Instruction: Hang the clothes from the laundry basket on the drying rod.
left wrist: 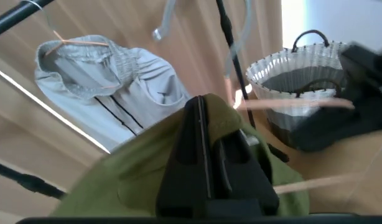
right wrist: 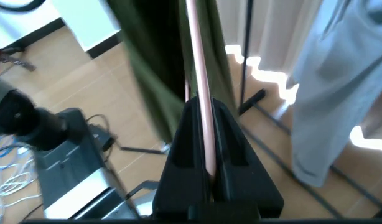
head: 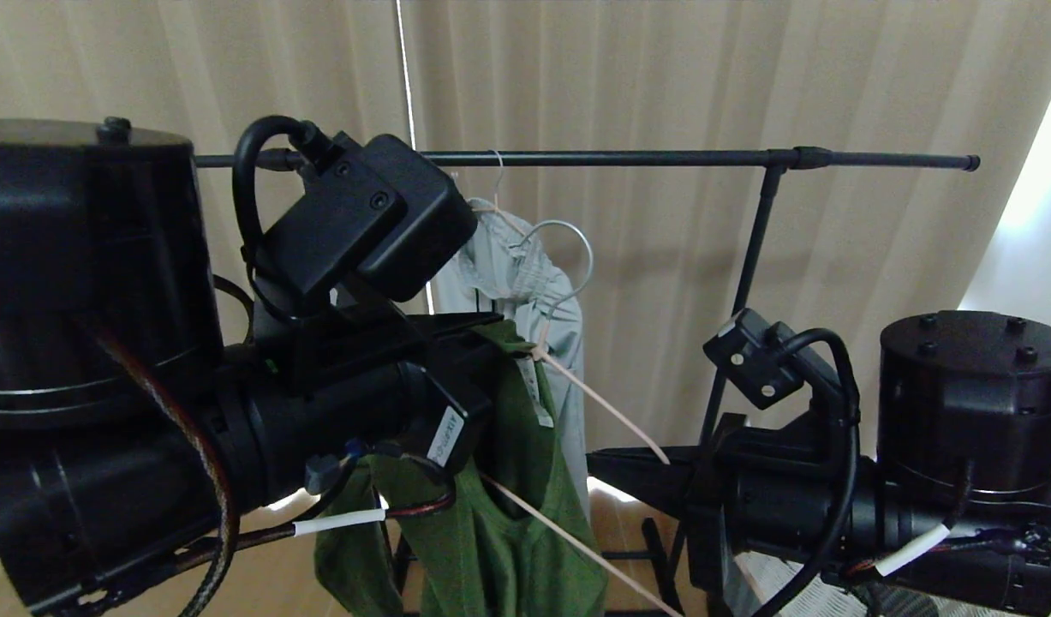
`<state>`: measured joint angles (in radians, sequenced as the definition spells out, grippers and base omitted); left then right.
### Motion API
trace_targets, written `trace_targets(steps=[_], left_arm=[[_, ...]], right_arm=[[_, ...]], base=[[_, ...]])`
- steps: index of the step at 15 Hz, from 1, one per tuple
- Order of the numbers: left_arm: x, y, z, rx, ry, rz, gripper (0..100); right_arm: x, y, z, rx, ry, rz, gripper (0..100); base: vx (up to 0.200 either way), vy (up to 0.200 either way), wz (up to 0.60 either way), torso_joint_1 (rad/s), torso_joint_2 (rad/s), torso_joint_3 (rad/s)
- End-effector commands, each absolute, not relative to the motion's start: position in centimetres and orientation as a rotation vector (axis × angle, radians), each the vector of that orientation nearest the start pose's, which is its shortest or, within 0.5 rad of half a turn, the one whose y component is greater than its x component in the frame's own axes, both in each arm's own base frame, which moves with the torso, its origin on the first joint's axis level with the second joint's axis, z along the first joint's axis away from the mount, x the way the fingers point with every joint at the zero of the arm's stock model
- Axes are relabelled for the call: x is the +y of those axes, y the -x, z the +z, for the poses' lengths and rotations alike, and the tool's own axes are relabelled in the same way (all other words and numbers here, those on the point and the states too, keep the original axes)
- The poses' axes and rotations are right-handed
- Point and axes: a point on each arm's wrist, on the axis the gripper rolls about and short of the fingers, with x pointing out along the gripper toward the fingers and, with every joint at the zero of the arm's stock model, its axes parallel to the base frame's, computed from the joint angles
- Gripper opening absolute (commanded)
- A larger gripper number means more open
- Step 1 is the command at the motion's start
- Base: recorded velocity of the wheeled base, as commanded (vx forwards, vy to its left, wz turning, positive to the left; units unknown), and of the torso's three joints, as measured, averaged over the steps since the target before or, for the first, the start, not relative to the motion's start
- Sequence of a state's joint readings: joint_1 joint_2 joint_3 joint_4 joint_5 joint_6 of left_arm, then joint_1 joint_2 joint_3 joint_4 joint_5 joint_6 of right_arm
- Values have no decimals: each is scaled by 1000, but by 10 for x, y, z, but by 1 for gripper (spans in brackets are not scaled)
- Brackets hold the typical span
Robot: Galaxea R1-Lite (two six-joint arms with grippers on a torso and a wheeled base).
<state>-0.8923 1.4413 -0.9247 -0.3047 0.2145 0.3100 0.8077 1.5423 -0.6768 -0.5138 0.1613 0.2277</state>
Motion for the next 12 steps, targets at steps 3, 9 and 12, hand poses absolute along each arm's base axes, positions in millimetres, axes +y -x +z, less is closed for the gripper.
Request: trace_targets(steps=[3, 9, 12], left_arm=[[-188, -157, 247, 104, -423, -705, 0], [-185, -155, 240, 121, -439, -708, 100], [-177, -149, 240, 110, -450, -709, 100]], right_arm=[[177, -176, 194, 372, -75, 899, 0], [172, -175, 207, 260, -72, 906, 0], [161, -176, 217, 205, -53, 878, 0]], base=[[0, 0, 0, 0, 0, 0], [0, 0, 0, 0, 0, 0], [0, 0, 0, 0, 0, 0]])
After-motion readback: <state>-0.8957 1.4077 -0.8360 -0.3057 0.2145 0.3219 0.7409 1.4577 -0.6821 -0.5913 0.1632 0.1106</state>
